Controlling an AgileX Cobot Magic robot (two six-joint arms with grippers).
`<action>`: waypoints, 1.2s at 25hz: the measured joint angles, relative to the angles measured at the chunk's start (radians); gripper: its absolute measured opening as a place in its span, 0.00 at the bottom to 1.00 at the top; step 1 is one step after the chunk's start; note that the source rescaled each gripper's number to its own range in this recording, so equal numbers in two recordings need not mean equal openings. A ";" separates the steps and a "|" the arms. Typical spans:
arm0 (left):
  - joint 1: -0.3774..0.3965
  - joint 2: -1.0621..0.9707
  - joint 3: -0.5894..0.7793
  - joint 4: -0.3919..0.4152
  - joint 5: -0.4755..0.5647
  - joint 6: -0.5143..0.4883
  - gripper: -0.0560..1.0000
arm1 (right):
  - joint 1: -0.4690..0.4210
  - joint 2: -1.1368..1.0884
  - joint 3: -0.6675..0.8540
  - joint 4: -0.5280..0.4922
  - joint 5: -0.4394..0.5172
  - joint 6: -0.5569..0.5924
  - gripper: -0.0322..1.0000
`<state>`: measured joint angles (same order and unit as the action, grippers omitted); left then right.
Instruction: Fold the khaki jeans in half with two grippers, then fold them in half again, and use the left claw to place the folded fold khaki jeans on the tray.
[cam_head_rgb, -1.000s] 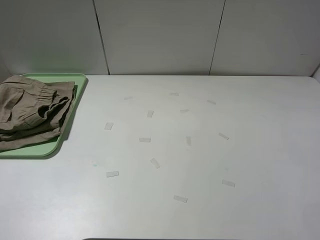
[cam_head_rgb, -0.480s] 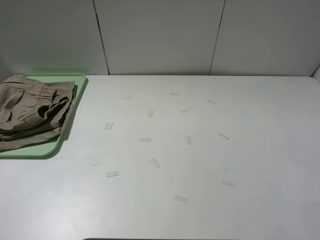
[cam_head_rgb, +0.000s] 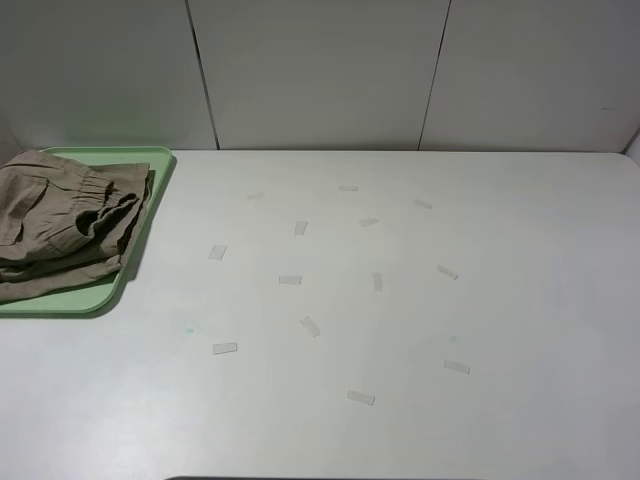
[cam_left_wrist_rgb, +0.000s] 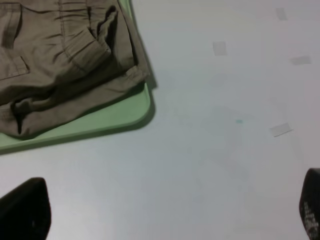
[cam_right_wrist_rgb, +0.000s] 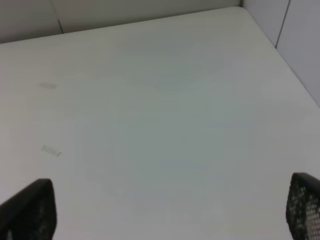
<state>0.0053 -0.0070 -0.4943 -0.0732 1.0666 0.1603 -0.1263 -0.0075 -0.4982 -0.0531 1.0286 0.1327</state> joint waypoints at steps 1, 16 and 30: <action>0.000 0.000 0.000 0.000 0.000 0.000 1.00 | 0.000 0.000 0.000 0.000 0.000 0.000 1.00; 0.000 0.000 0.000 0.000 0.000 0.000 1.00 | 0.000 0.000 0.000 0.000 0.000 0.000 1.00; 0.000 0.000 0.000 0.000 0.000 0.000 1.00 | 0.000 0.000 0.000 0.000 0.000 0.000 1.00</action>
<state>0.0053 -0.0070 -0.4943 -0.0728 1.0666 0.1603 -0.1263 -0.0075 -0.4982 -0.0531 1.0286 0.1327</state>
